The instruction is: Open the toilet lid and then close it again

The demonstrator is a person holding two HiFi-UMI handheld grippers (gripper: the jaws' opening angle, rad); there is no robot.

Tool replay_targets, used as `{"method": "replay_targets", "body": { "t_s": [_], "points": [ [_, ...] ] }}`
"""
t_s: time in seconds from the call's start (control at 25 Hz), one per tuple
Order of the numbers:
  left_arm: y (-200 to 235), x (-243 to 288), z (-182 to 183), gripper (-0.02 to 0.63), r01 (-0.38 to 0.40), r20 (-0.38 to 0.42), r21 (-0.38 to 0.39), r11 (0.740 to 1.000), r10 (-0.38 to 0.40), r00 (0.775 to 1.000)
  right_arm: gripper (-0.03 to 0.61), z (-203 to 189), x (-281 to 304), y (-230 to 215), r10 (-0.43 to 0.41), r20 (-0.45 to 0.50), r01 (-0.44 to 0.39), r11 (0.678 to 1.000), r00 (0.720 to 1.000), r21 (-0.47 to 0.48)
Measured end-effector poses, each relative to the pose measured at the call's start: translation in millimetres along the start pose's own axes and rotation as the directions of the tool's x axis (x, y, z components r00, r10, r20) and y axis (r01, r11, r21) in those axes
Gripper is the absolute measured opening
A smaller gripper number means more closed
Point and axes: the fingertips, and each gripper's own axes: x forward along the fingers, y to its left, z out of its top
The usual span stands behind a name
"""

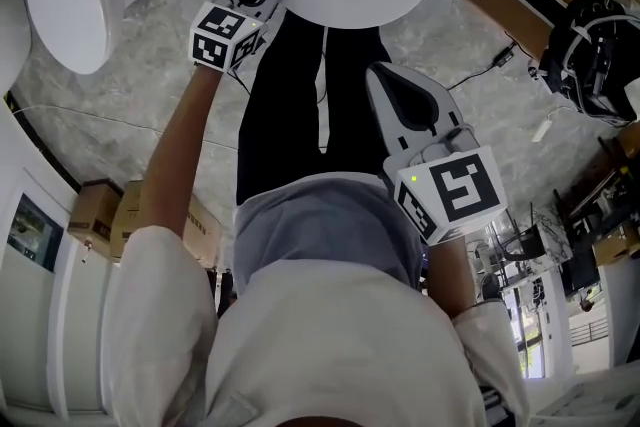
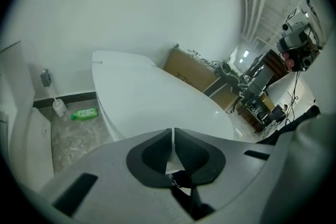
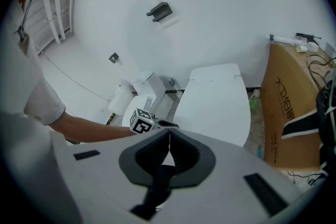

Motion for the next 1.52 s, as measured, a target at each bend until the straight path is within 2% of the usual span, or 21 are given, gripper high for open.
{"method": "replay_targets", "body": {
  "t_s": [0.44, 1.0, 1.16, 1.32, 1.52],
  "points": [
    [13.7, 27.7, -34.8, 0.017, -0.099, -0.058, -0.017, 0.995, 0.097, 0.994, 0.011, -15.7, 10.9, -15.6, 0.007, -0.036, -0.006, 1.0, 0.999, 0.009],
    [28.9, 60.1, -71.4, 0.015, -0.203, -0.175, 0.014, 0.979, 0.203, 0.963, 0.011, -25.9, 21.3, -25.0, 0.007, -0.073, -0.007, 1.0, 0.997, 0.007],
    [32.7, 67.4, -80.2, 0.015, -0.209, -0.215, 0.042, 0.977, 0.213, 0.953, 0.011, -26.2, 24.7, -26.5, 0.012, -0.08, -0.011, 1.0, 0.997, 0.008],
    [36.1, 73.7, -84.5, 0.012, -0.2, -0.25, 0.114, 0.973, 0.223, 0.942, 0.011, -25.5, 28.1, -28.9, 0.012, -0.089, -0.011, 1.0, 0.996, 0.004],
    [35.1, 76.2, -86.3, 0.011, -0.229, -0.25, 0.184, 0.956, 0.27, 0.93, 0.011, -25.5, 30.7, -31.1, 0.012, -0.095, -0.011, 1.0, 0.995, 0.013]
  ]
}}
